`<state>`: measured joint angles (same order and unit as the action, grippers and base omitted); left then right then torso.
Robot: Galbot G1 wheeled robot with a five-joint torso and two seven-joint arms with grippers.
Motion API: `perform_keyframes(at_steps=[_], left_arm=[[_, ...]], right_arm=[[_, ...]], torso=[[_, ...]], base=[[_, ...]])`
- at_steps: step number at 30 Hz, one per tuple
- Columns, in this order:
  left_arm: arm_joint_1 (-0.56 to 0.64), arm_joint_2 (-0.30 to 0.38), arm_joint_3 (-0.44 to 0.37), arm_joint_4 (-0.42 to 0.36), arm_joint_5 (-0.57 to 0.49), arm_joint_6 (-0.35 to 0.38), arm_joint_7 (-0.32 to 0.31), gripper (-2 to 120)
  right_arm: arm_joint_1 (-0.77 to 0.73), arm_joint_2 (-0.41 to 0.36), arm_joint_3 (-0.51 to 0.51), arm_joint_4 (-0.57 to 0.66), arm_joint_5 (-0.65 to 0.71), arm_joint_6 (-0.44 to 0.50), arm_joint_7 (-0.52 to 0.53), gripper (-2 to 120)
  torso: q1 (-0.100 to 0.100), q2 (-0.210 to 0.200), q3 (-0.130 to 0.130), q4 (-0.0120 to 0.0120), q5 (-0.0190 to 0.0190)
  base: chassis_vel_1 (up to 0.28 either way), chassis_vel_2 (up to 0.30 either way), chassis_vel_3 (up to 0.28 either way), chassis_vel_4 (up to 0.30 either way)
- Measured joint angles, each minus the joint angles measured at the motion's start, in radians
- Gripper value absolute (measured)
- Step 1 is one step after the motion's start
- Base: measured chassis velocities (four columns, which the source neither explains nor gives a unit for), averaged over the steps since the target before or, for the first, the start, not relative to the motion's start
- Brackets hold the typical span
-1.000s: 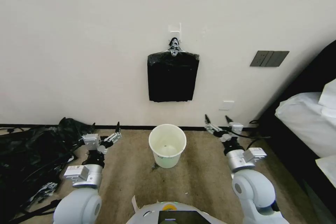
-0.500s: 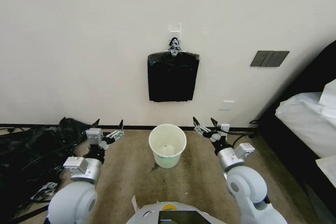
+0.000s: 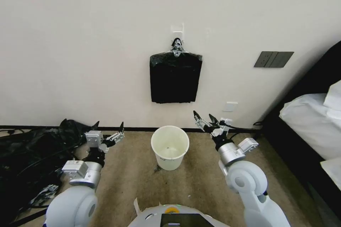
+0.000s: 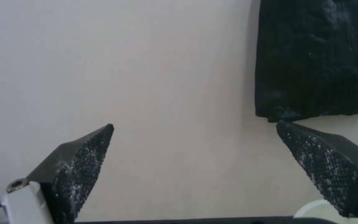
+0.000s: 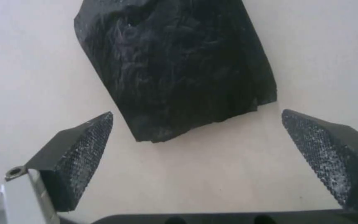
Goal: Place a trash bag onto the trash bin.
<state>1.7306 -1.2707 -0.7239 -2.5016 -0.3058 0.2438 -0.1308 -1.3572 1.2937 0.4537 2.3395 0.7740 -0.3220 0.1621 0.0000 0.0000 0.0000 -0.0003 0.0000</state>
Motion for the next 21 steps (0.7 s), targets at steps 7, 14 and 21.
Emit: perform_keyframes(at_steps=[7, 14, 21], left_arm=[[0.002, -0.009, -0.002, 0.000, 0.000, 0.000, -0.003, 100], [-0.004, -0.007, -0.002, 0.000, 0.003, -0.001, -0.004, 100], [-0.006, -0.009, -0.001, 0.000, 0.006, -0.002, -0.002, 100]], right_arm=[[0.148, -0.007, -0.044, -0.060, 0.096, 0.017, 0.043, 100], [0.289, -0.019, -0.099, -0.131, 0.192, 0.039, 0.083, 100], [0.295, -0.052, -0.094, -0.134, 0.231, 0.050, 0.100, 100]], torso=[[0.000, 0.000, 0.000, 0.0013, 0.0002], [0.000, 0.000, 0.000, 0.0005, -0.0001], [0.000, 0.000, 0.000, 0.0000, 0.0004]], base=[[0.000, 0.000, 0.000, 0.000], [0.000, 0.000, 0.000, 0.000], [0.000, 0.000, 0.000, 0.000]])
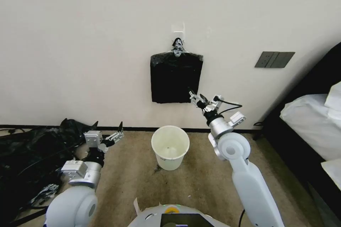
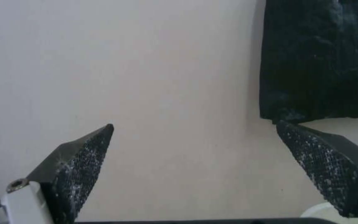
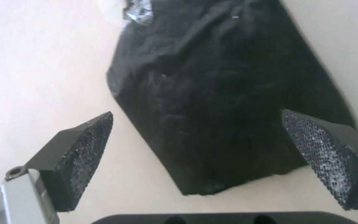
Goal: Place a trash bag onto the trash bin.
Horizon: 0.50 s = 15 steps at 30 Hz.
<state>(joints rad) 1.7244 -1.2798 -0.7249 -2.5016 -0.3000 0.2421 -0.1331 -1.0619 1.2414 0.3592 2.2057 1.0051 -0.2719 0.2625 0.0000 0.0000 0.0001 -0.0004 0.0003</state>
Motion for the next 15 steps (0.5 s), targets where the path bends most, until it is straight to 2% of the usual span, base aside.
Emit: perform_keyframes(at_steps=[5, 7, 8, 11, 15], left_arm=[[-0.003, -0.004, 0.000, 0.000, 0.005, -0.001, 0.002, 100], [-0.001, -0.009, 0.000, 0.000, 0.019, -0.003, 0.005, 100], [-0.001, -0.009, 0.000, 0.000, 0.019, -0.003, 0.005, 100], [0.008, -0.017, -0.001, 0.001, 0.054, -0.016, 0.022, 100], [0.021, -0.025, -0.005, 0.004, 0.102, -0.052, 0.039, 100]], right_arm=[[-0.096, -0.004, 0.040, 0.051, -0.055, 0.000, -0.023, 100], [-0.158, 0.006, 0.075, 0.064, -0.181, 0.014, -0.091, 100], [-0.158, 0.006, 0.075, 0.064, -0.181, 0.014, -0.091, 100], [-0.257, 0.025, 0.118, 0.075, -0.397, 0.074, -0.180, 100], [-0.320, 0.042, 0.133, 0.095, -0.466, 0.089, -0.194, 100]], torso=[[0.000, 0.000, 0.000, 0.0003, -0.0005], [0.000, 0.000, 0.000, 0.0005, -0.0003], [0.000, 0.000, 0.000, 0.0005, -0.0003], [0.000, 0.000, 0.000, 0.0002, -0.0003], [0.000, 0.000, 0.000, 0.0002, -0.0002]], base=[[0.000, 0.000, 0.000, 0.000], [0.000, 0.000, 0.000, 0.000], [0.000, 0.000, 0.000, 0.000], [0.000, 0.000, 0.000, 0.000], [0.000, 0.000, 0.000, 0.000]])
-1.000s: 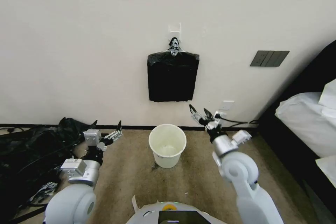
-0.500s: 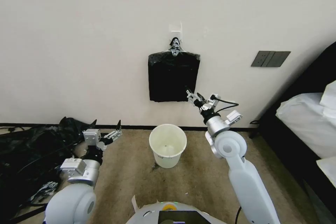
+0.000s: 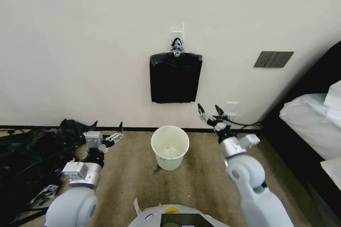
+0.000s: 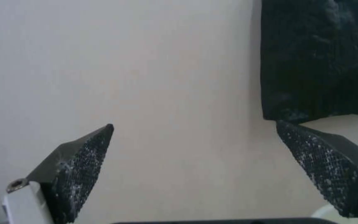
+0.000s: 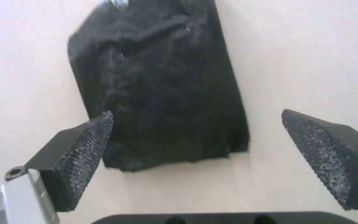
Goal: Place a trash bag onto the trash bin.
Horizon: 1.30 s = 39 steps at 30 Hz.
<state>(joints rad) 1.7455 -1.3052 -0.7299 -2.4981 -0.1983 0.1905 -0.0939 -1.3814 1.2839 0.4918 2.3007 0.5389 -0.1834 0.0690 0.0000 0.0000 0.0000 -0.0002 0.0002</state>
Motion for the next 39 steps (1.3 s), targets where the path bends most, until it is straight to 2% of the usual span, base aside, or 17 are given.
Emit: perform_keyframes(at_steps=[6, 10, 12, 13, 16, 17, 21, 22, 25, 30, 33, 34, 38, 39], left_arm=[[0.052, -0.013, -0.013, 0.023, 0.027, -0.074, 0.033, 100], [0.075, -0.017, -0.016, 0.028, 0.025, -0.097, 0.037, 100], [0.060, -0.012, -0.013, 0.023, 0.012, -0.088, 0.029, 100], [0.060, -0.012, -0.013, 0.023, 0.012, -0.088, 0.029, 100], [0.031, 0.003, -0.002, 0.011, -0.002, -0.060, 0.010, 100], [0.031, 0.003, -0.002, 0.011, -0.002, -0.060, 0.010, 100], [0.032, 0.016, -0.001, 0.001, -0.005, -0.051, 0.003, 100], [0.032, 0.016, -0.001, 0.001, -0.005, -0.051, 0.003, 100], [0.035, 0.017, -0.002, -0.001, -0.006, -0.047, 0.001, 100], [0.041, 0.021, -0.001, -0.001, -0.009, -0.043, -0.003, 100], [0.057, 0.028, -0.001, -0.001, -0.009, -0.039, -0.006, 100], [0.057, 0.028, -0.001, -0.001, -0.009, -0.039, -0.006, 100], [0.064, 0.025, 0.000, -0.002, -0.008, -0.026, -0.006, 100], [0.064, 0.025, 0.000, -0.002, -0.008, -0.026, -0.006, 100]], right_arm=[[-0.100, 0.029, 0.012, 0.044, -0.083, -0.003, -0.001, 100], [-0.110, 0.020, 0.013, 0.056, -0.080, -0.009, 0.002, 100], [-0.050, -0.001, -0.007, 0.056, 0.041, -0.040, 0.049, 100], [-0.050, -0.001, -0.007, 0.056, 0.041, -0.040, 0.049, 100], [0.136, -0.037, -0.042, 0.023, 0.347, -0.092, 0.149, 100], [0.136, -0.037, -0.042, 0.023, 0.347, -0.092, 0.149, 100], [0.401, -0.056, -0.089, -0.059, 0.741, -0.068, 0.259, 100], [0.401, -0.056, -0.089, -0.059, 0.741, -0.068, 0.259, 100], [0.500, -0.051, -0.110, -0.100, 0.864, -0.056, 0.298, 100], [0.617, -0.025, -0.167, -0.190, 0.914, -0.038, 0.313, 100], [0.758, 0.052, -0.258, -0.340, 0.924, 0.014, 0.346, 100], [0.758, 0.052, -0.258, -0.340, 0.924, 0.014, 0.346, 100], [0.853, 0.144, -0.269, -0.436, 0.914, 0.046, 0.371, 100], [0.853, 0.144, -0.269, -0.436, 0.914, 0.046, 0.371, 100]], torso=[[0.000, 0.000, 0.000, 0.0001, -0.0002], [0.000, 0.000, 0.000, 0.0003, -0.0002], [0.000, 0.000, 0.000, -0.0001, -0.0002], [0.000, 0.000, 0.000, -0.0001, -0.0002], [0.000, 0.000, 0.000, 0.0003, -0.0001], [0.000, 0.000, 0.000, 0.0003, -0.0001], [0.000, 0.000, 0.000, 0.0005, -0.0001], [0.000, 0.000, 0.000, 0.0005, -0.0001], [0.000, 0.000, 0.000, 0.0003, -0.0003], [0.000, 0.000, 0.000, 0.0000, -0.0003], [0.000, 0.000, 0.000, 0.0004, -0.0004], [0.000, 0.000, 0.000, 0.0004, -0.0004], [0.000, 0.000, 0.000, 0.0001, -0.0005], [0.000, 0.000, 0.000, 0.0001, -0.0005]], base=[[0.000, 0.000, 0.000, 0.000], [0.000, 0.000, 0.000, 0.000], [0.000, 0.000, 0.000, 0.000], [0.000, 0.000, 0.000, 0.000], [0.000, 0.000, 0.000, 0.000], [0.000, 0.000, 0.000, 0.000], [0.000, 0.000, 0.000, 0.000], [0.000, 0.000, 0.000, 0.000], [0.000, 0.000, 0.000, 0.000], [0.000, 0.000, 0.000, 0.000], [0.000, 0.000, 0.000, 0.000], [0.000, 0.000, 0.000, 0.000], [0.000, 0.000, 0.000, 0.000], [0.000, 0.000, 0.000, 0.000]])
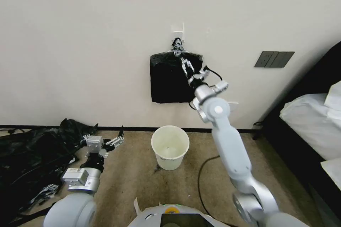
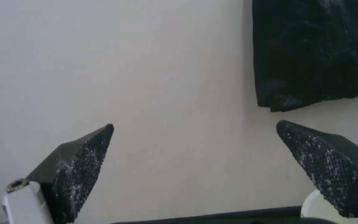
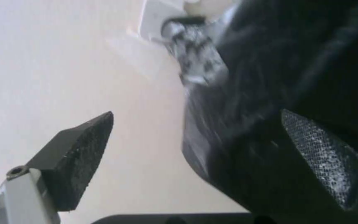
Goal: Place a trash bag onto the trash bin.
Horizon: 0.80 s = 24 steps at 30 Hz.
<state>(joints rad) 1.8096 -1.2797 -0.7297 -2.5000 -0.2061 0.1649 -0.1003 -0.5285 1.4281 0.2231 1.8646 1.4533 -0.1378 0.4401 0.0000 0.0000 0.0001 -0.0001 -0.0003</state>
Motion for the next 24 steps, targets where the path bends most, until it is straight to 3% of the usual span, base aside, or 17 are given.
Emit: perform_keyframes(at_steps=[2, 10, 16, 24], left_arm=[[0.001, -0.007, 0.001, 0.000, 0.001, 0.007, -0.001, 100], [0.022, -0.014, -0.004, -0.001, 0.002, 0.011, -0.004, 100], [0.019, -0.020, -0.003, 0.000, 0.004, 0.011, -0.005, 100], [0.007, -0.021, 0.002, 0.000, 0.006, 0.010, -0.003, 100]], right_arm=[[0.028, 0.056, 0.010, -0.030, -0.005, 0.009, 0.021, 99], [0.085, 0.149, 0.012, -0.098, -0.043, 0.025, 0.036, 98], [0.122, 0.178, 0.011, -0.165, -0.087, 0.040, 0.036, 98], [0.158, 0.179, 0.016, -0.230, -0.123, 0.049, 0.044, 84]], torso=[[0.000, 0.000, 0.000, 0.0002, 0.0000], [0.000, 0.000, 0.000, 0.0001, 0.0001], [0.000, 0.000, 0.000, 0.0001, 0.0002], [0.000, 0.000, 0.000, 0.0001, 0.0002]], base=[[0.000, 0.000, 0.000, 0.000], [0.000, 0.000, 0.000, 0.000], [0.000, 0.000, 0.000, 0.000], [0.000, 0.000, 0.000, 0.000]])
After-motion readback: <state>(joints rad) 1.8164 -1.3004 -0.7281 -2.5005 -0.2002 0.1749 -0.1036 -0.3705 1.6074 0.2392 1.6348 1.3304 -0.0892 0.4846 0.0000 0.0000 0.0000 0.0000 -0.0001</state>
